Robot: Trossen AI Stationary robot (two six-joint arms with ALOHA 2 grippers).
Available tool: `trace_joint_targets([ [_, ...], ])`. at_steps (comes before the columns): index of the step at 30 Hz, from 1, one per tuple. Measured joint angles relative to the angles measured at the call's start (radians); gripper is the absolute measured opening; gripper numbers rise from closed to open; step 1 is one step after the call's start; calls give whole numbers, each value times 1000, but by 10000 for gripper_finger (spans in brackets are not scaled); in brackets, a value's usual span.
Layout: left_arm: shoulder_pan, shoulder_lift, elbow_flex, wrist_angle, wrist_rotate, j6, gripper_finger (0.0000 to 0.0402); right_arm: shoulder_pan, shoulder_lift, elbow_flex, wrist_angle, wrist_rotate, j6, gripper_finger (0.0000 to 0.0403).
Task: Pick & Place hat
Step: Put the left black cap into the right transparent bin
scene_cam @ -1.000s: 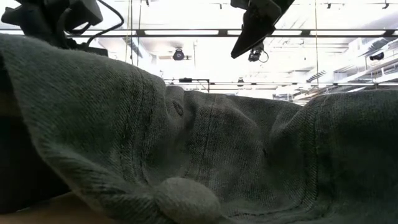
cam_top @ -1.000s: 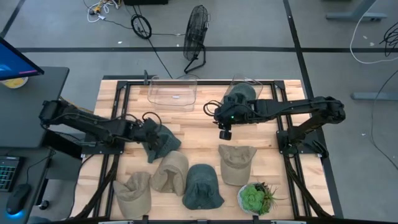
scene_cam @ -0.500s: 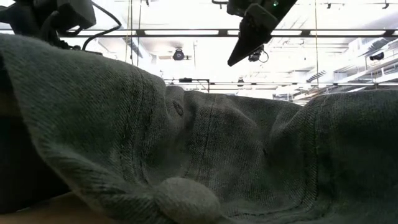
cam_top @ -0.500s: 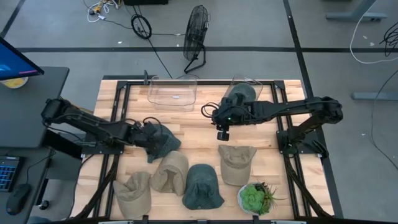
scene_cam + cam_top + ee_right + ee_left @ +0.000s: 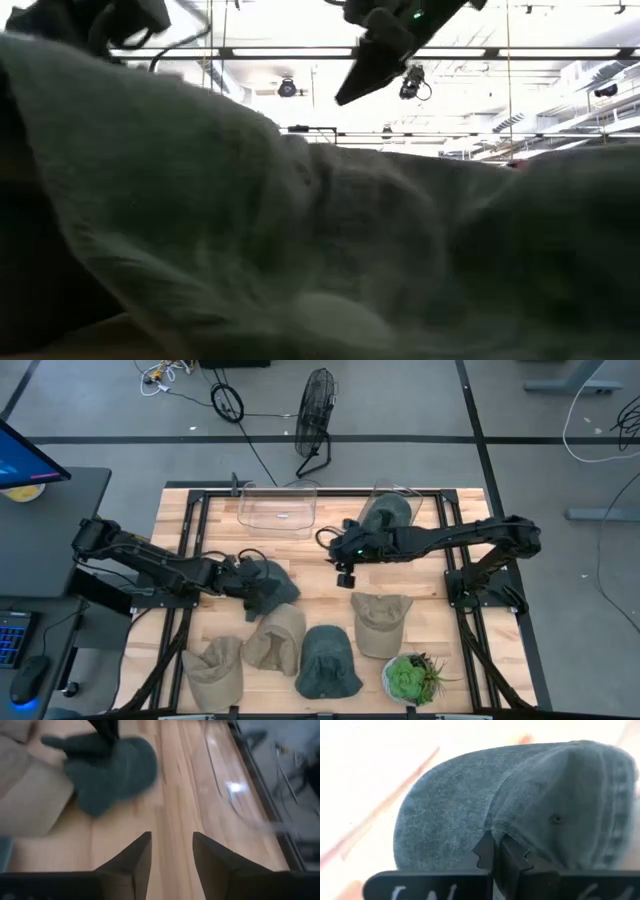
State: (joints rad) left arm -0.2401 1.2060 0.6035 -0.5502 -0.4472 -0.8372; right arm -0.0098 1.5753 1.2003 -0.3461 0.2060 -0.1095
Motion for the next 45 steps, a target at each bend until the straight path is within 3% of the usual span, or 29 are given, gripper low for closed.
trace_joint_targets([
  [5,1,0,85,32,-94,160,6,19,118,0,288,-54,-145,146],
  [9,13,0,122,79,-103,292,10,27,215,0,499,-103,-223,146],
  [14,44,0,128,176,-137,457,9,25,296,0,622,-102,-236,146],
  [20,79,8,128,223,-135,517,12,23,317,0,623,-100,-172,146],
  [26,61,20,126,328,-111,617,11,20,315,0,609,-4,-223,146],
  [31,40,28,126,376,-90,639,14,3,315,3,542,11,-247,142],
  [35,41,36,126,373,-85,640,15,3,315,3,509,20,-253,106],
  [41,45,53,129,376,-91,640,30,3,317,1,481,17,-263,15],
  [45,59,67,130,364,-91,636,62,1,320,-3,453,27,-201,23],
])
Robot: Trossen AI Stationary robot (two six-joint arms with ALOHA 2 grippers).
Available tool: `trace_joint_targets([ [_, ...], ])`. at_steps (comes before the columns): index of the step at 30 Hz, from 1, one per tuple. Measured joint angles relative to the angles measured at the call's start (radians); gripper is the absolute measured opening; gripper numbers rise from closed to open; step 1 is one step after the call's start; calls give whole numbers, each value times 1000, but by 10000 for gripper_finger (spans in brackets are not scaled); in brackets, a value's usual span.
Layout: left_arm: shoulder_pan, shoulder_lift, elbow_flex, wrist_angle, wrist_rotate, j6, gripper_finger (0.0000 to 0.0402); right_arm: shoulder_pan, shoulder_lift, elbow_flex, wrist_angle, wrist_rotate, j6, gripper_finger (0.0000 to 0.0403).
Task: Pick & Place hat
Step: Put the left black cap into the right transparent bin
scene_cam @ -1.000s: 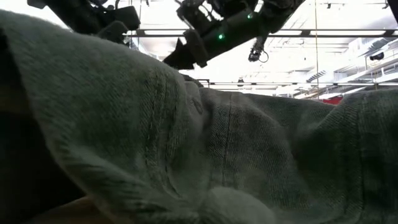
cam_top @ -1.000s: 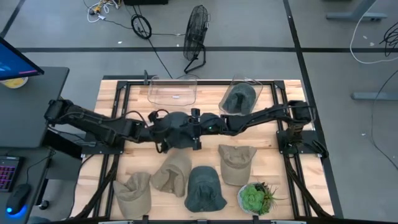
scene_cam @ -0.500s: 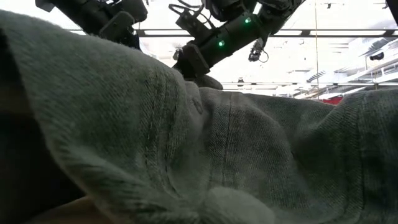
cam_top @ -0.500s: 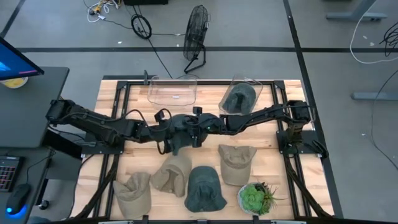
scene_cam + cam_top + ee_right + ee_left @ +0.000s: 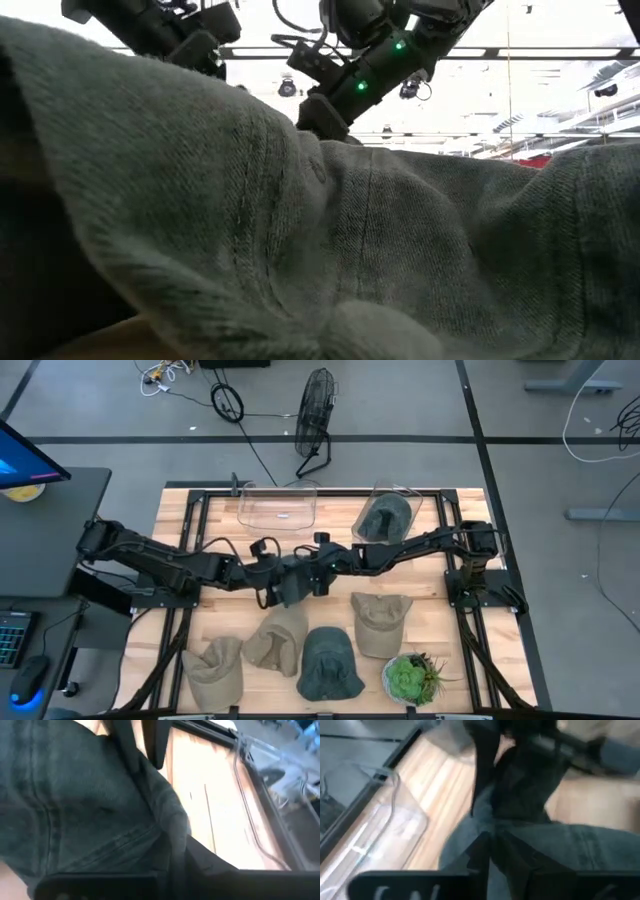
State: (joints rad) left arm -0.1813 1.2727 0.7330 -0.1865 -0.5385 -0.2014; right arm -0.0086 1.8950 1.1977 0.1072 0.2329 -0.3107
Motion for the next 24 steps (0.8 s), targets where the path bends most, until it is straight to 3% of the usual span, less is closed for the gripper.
trace_joint_targets([
  [3,17,8,0,1,-17,3,92,1,-1,0,-44,19,44,27],
  [5,24,10,0,-3,-75,13,112,10,-1,0,-80,88,52,23],
  [10,29,1,38,10,-316,25,153,37,-15,1,-136,383,-20,12],
  [12,30,1,66,12,-369,37,166,42,-34,1,-173,476,-41,14],
  [19,30,2,133,10,-379,64,188,49,-203,2,-389,628,70,19],
  [24,33,2,134,-9,-379,76,182,36,-379,3,-663,738,235,18],
])
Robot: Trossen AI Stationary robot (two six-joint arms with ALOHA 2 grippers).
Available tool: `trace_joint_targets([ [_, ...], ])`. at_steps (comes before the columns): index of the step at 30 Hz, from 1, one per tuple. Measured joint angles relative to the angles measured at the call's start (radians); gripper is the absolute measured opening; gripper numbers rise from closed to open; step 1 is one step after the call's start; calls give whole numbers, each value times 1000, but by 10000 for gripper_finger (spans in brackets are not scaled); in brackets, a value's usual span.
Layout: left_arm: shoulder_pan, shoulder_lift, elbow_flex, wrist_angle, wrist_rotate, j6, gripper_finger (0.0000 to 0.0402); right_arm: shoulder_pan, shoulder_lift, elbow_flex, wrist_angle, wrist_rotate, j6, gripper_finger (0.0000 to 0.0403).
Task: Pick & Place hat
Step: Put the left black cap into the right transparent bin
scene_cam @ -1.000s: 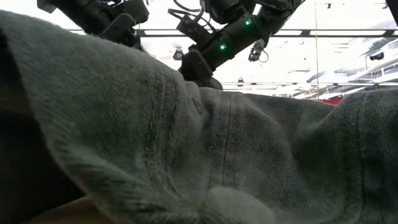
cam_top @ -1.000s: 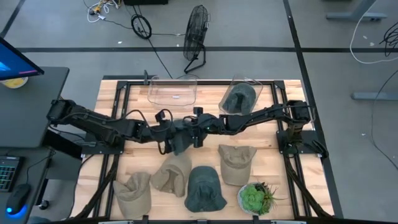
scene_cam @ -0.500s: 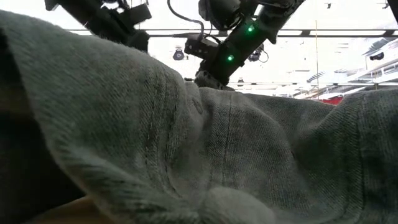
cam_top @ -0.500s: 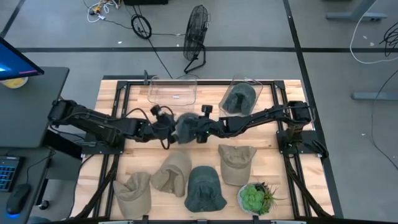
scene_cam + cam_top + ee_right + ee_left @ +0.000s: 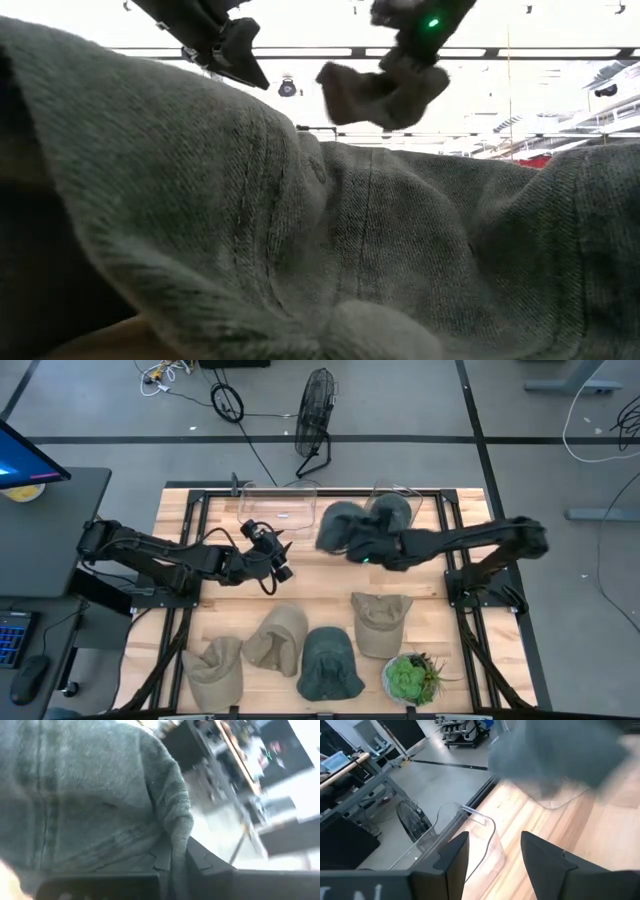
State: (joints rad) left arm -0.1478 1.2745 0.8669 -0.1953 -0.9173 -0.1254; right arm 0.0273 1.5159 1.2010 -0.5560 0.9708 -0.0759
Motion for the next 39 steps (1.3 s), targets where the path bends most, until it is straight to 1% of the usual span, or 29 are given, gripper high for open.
trace_joint_targets([
  [3,0,1,0,-6,0,-25,182,-41,-94,0,-219,25,223,18],
  [6,0,1,0,-5,0,-25,182,-106,-149,-10,-409,25,476,18],
  [7,1,1,0,-5,0,-25,182,-129,-158,-24,-447,26,522,17],
  [9,3,2,0,-4,0,-25,182,-175,-168,-72,-462,31,552,17],
  [11,6,2,0,-5,0,-26,182,-219,-168,-128,-411,34,547,16],
  [14,6,2,0,-4,0,-25,181,-273,-154,-216,-265,29,465,16],
  [18,5,2,0,-4,0,-24,181,-316,-140,-295,-88,-60,333,16],
  [20,6,2,0,-4,0,-23,181,-327,-131,-320,-46,-97,275,16],
  [23,6,2,0,-4,0,-23,181,-337,-126,-346,-18,-116,246,16],
  [25,6,2,0,-4,0,-23,181,-344,-123,-367,-13,-120,267,19],
  [27,5,2,0,-4,0,-22,181,-352,-122,-387,-13,-146,298,26],
  [29,6,2,0,-4,0,-21,181,-361,-123,-408,-5,-196,303,36],
  [31,6,2,0,-4,0,-20,181,-370,-123,-431,-3,-213,301,49],
  [34,6,2,0,-4,0,-20,181,-379,-123,-452,-2,-208,283,73],
  [39,6,2,0,-4,0,-20,181,-385,-123,-451,-8,-205,242,119],
])
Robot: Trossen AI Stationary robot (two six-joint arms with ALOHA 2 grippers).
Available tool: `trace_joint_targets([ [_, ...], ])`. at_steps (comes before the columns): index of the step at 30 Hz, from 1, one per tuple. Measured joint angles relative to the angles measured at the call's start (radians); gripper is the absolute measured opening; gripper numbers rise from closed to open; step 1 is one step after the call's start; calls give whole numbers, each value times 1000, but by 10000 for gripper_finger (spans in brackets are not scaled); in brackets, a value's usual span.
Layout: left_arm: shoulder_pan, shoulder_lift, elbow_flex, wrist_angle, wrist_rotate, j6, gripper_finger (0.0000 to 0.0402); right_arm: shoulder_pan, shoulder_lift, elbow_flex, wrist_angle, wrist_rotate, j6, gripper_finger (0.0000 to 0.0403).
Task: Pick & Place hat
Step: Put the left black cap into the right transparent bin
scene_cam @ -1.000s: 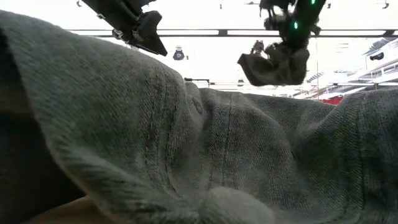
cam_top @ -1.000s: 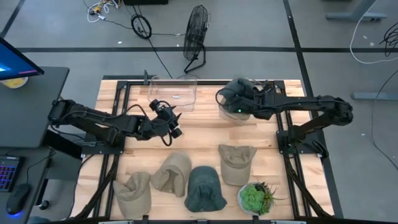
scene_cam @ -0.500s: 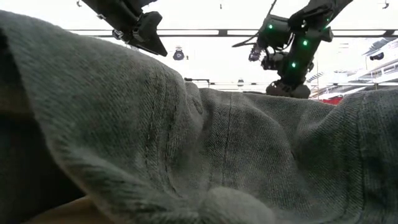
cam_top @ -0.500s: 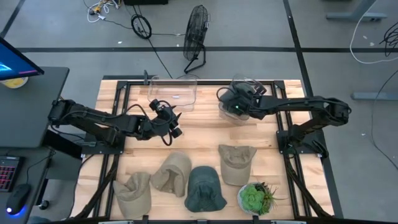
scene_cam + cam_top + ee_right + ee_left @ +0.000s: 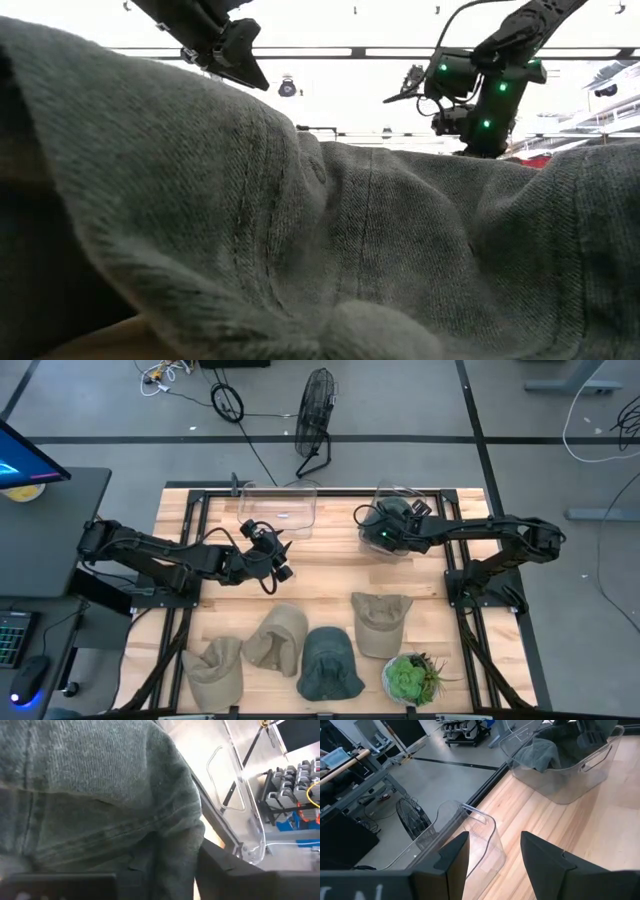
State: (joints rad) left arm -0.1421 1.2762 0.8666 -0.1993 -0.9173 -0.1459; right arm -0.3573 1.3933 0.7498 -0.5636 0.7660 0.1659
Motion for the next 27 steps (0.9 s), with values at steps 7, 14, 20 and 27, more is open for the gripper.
trace_joint_targets([
  [7,0,0,0,0,0,0,181,65,0,178,-270,-2,33,162],
  [14,0,0,0,0,0,0,181,117,0,311,-131,-7,-97,155],
  [20,0,0,0,0,0,0,181,77,47,301,44,-228,-174,118],
  [27,0,0,0,-8,1,0,181,29,186,301,-64,-270,-119,30],
])
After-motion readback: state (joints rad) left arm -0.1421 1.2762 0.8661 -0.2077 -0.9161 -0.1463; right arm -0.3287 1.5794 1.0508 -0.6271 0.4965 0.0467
